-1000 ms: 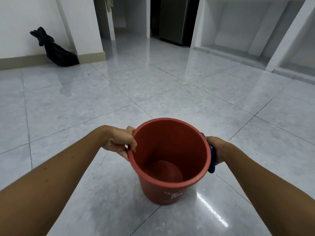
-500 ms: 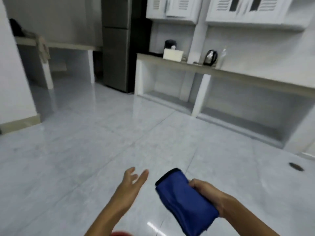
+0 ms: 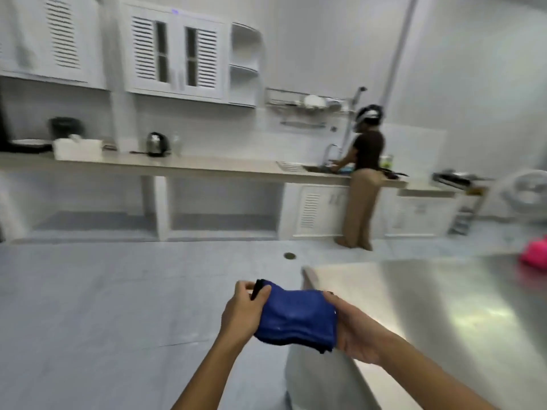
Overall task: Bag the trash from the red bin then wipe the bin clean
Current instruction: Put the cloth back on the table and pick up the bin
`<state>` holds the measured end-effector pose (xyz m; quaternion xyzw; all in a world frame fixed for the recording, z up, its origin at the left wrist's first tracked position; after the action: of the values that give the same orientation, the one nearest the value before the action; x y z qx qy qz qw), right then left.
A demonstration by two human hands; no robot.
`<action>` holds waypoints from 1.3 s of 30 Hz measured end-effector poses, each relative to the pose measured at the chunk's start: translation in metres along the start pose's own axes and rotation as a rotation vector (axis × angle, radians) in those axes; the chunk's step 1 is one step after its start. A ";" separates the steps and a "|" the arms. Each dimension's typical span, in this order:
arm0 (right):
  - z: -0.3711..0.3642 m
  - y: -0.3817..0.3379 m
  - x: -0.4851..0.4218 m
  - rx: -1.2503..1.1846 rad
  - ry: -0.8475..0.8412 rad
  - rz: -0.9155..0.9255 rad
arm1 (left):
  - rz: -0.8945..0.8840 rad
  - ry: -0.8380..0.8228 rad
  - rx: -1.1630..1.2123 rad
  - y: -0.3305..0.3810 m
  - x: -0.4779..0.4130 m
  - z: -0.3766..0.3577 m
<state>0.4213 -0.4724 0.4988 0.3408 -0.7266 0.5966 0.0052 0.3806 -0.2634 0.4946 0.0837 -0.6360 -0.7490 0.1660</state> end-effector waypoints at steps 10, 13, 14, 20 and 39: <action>0.188 0.084 0.163 0.455 0.853 0.088 | -0.108 -0.701 -0.177 -0.040 0.115 -0.236; 0.218 0.113 0.186 0.618 0.885 0.102 | -0.160 -0.755 -0.339 -0.056 0.138 -0.282; 0.225 0.120 0.189 0.667 0.890 0.089 | -0.184 -0.772 -0.391 -0.061 0.143 -0.292; 0.278 0.147 0.205 0.798 0.786 -0.073 | -0.267 -0.666 -0.634 -0.096 0.156 -0.358; 0.239 0.105 0.137 1.841 0.280 -0.271 | -0.221 -0.450 -1.326 -0.108 0.143 -0.261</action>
<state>0.3591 -0.7416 0.3955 0.2178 0.0838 0.9662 -0.1095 0.3200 -0.5412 0.3548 -0.1280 -0.0524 -0.9899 -0.0304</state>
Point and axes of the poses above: each hand's wrist, its own x-axis away from the middle knuckle, its own z-axis out of the back of the hand, y = z × x, the point moved 3 cm from there along -x, towards the middle knuckle, and after that the axes turned 2 degrees about x, right-handed, at the moved point
